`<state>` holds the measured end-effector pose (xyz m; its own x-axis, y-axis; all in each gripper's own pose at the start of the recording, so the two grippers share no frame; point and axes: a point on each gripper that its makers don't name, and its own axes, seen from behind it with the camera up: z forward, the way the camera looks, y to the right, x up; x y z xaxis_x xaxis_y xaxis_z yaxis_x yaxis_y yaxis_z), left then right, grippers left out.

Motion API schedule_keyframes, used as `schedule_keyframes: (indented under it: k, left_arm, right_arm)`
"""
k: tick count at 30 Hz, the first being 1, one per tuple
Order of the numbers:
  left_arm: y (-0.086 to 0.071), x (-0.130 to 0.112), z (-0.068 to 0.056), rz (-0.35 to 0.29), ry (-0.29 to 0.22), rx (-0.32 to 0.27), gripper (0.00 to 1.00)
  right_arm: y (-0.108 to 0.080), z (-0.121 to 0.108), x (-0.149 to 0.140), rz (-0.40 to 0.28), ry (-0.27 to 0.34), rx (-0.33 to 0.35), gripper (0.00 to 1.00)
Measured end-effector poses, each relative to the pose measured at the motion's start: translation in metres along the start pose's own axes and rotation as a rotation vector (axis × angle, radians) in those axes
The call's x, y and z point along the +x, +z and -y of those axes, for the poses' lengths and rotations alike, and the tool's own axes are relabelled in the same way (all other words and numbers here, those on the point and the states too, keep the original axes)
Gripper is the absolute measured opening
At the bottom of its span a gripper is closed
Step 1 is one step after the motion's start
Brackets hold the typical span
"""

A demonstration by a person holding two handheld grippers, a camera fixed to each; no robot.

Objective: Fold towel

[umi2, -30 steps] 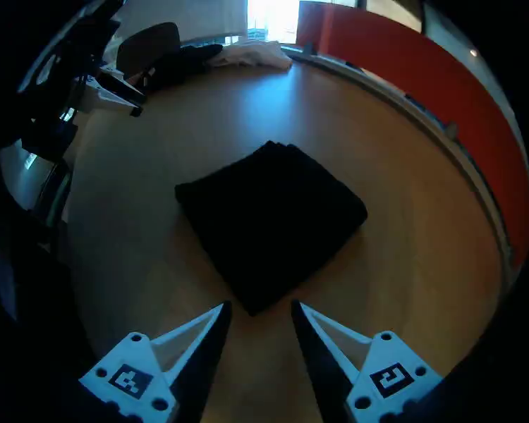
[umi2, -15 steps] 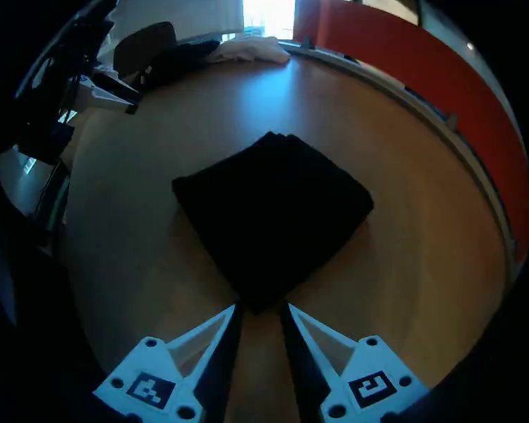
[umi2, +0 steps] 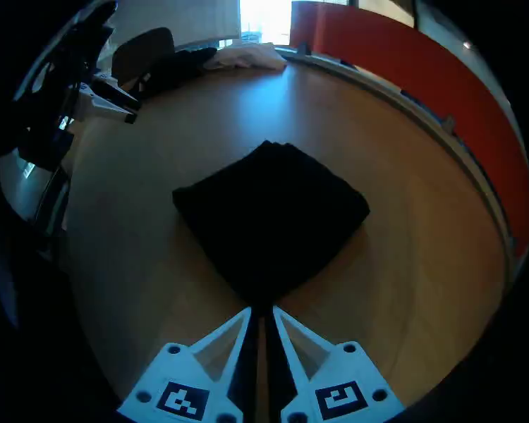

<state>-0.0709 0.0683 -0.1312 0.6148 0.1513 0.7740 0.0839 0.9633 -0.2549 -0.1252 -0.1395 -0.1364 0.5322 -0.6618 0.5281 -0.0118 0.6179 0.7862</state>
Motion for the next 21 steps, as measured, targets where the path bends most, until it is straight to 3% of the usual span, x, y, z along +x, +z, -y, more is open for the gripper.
schedule_keyframes:
  k: [8,21]
  left_arm:
    - [0.001,0.001,-0.003,-0.003,-0.001,-0.007,0.76]
    - [0.000,0.013,-0.012,-0.030,0.007,-0.015,0.76]
  right_arm:
    - [-0.022,-0.003,0.034,-0.062,0.017,0.004,0.05]
    - [-0.071,-0.010,0.119,-0.172,-0.082,-0.011,0.05]
